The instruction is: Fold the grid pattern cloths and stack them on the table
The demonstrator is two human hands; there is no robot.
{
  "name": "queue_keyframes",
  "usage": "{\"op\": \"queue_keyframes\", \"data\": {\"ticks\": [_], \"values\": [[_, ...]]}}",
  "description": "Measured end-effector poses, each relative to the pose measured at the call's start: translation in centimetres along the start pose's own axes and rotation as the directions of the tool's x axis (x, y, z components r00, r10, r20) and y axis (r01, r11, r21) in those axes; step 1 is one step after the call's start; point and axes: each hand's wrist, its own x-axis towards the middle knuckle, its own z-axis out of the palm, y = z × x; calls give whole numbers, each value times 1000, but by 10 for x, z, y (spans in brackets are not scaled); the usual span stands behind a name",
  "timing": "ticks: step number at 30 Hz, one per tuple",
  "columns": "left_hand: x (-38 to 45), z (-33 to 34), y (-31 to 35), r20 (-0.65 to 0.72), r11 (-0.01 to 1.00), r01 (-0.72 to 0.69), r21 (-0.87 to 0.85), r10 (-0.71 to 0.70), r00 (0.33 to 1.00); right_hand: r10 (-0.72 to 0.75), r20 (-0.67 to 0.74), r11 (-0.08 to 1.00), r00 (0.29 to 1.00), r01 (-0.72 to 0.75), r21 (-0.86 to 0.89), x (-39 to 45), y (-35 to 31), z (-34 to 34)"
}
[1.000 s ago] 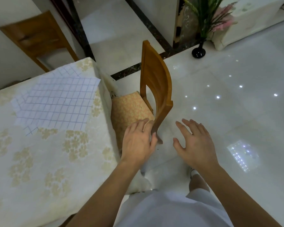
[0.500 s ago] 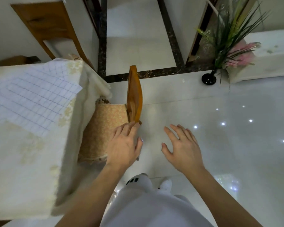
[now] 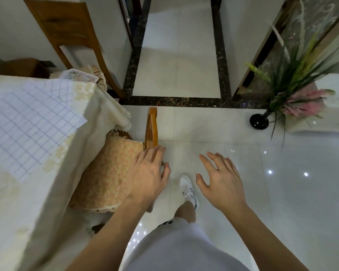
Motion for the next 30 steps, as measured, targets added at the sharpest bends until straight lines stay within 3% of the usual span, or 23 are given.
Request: {"op": "queue_keyframes", "data": {"ticks": [5,16,24,30], "values": [[87,1,-3,-83,994,91,-57,-96,992,-100,51,994,994,102,-33,110,22,-11],[206,-8,-52,-46,901,432,-24,-433,900,-404,132,914,905,406,14,315,-12,-20],[241,-7,-103,-72,739,673,-28,-673,736,-666,250,738,703,668,90,422,-72,12],[291,-11,-139,-121,533,844,-60,-843,524,-823,291,552,488,808,207,521,-128,33]]}}
